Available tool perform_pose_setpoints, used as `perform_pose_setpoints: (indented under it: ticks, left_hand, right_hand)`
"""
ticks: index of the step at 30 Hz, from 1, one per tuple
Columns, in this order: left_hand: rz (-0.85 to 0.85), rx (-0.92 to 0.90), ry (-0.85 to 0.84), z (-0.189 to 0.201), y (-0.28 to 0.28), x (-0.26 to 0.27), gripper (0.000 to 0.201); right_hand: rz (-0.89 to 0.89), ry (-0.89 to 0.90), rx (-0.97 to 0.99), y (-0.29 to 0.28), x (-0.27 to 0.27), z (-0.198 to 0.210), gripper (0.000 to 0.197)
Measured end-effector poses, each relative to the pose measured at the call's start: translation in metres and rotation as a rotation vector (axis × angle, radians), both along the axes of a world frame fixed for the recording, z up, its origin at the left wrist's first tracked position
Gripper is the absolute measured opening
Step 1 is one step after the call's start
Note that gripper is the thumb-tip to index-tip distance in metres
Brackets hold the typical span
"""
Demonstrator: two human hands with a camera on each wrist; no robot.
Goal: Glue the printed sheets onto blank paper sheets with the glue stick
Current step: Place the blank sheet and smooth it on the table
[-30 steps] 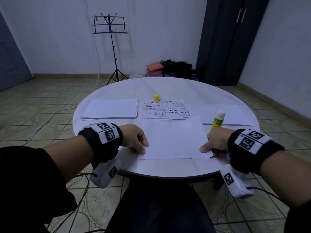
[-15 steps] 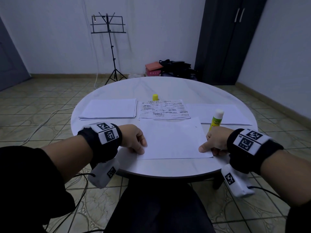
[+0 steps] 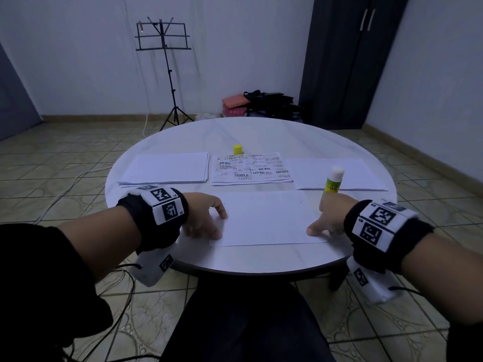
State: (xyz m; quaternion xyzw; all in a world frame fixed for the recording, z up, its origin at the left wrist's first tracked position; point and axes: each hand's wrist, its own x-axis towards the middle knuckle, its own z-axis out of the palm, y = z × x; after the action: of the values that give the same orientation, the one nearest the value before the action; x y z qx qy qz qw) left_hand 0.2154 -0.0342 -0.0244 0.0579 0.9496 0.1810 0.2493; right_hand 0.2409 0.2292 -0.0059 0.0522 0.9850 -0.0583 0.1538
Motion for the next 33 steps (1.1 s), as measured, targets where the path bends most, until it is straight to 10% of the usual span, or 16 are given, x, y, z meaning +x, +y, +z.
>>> perform_pose_setpoints:
  ticks: [8,18,33]
  left_hand:
    - [-0.228,-0.484,0.154,0.022,0.037,-0.004,0.043]
    - [-0.430,-0.362,0.234,0.008,0.144,-0.011,0.092]
    - [-0.289,-0.516,0.087,0.017,0.003,-0.007,0.109]
  right_hand:
    - [0.170,-0.030,0.038,-0.010,0.003,0.003,0.049]
    - [0.208,-0.038,0.087,-0.009,-0.008,0.001,0.037]
    - [0.234,-0.081,0.175,-0.013,-0.008,0.003,0.049]
